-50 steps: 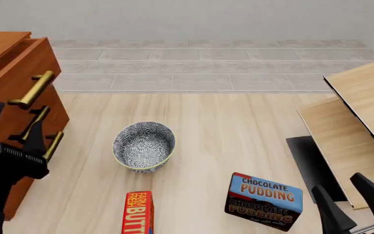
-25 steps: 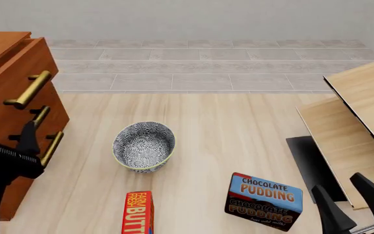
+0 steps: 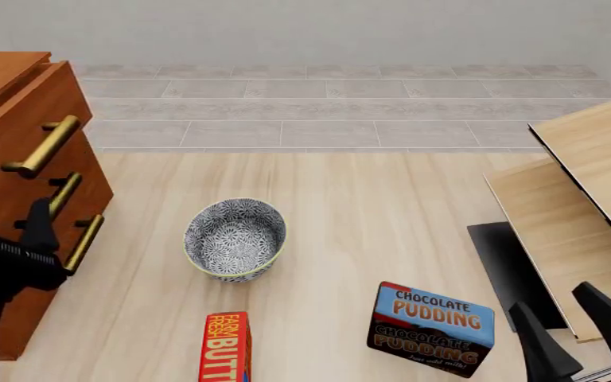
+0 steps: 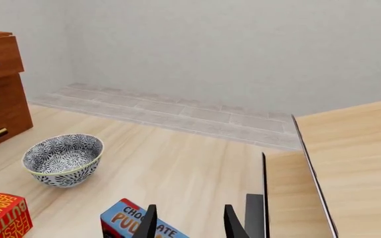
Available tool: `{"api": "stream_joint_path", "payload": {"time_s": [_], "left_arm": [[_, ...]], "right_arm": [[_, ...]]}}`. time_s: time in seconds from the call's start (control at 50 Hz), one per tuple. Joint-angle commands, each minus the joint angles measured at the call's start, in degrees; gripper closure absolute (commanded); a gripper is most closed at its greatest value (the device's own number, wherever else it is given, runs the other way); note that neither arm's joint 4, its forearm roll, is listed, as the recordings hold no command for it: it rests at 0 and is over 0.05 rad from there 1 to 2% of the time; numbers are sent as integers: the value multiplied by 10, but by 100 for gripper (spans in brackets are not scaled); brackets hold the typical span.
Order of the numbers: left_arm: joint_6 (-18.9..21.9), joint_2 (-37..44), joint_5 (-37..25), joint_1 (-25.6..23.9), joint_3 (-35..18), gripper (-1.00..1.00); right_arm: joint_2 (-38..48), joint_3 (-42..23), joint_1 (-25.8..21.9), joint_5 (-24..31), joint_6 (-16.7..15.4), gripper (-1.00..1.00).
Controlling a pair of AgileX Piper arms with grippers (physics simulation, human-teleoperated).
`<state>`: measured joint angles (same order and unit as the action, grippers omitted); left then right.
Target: Close the top drawer of the cabinet.
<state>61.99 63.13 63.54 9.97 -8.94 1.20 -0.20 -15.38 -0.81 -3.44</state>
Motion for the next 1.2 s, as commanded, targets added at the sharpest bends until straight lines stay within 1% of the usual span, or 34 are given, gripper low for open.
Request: {"api": "stream_joint_path", "payload": {"time_s": [0.02, 0.2, 0.52, 0.68, 0.86, 1.2], "left_arm": [[-1, -1, 4, 22, -1, -100], [-5, -10, -5, 35, -2, -100], [-10, 2, 5, 50, -1, -100], [-3, 11, 12, 56, -4, -100], [-4, 3, -6, 68, -17, -100], [8, 10, 3, 85, -17, -100]], "right_arm": [[-3, 0, 0, 1, -1, -100], [-4, 0, -1, 1, -1, -100], [-4, 0, -4, 1, -6, -100], [-7, 0, -2, 2, -7, -100], [-7, 0, 0, 2, -8, -100], [-10, 0, 2, 0, -3, -100]]}}
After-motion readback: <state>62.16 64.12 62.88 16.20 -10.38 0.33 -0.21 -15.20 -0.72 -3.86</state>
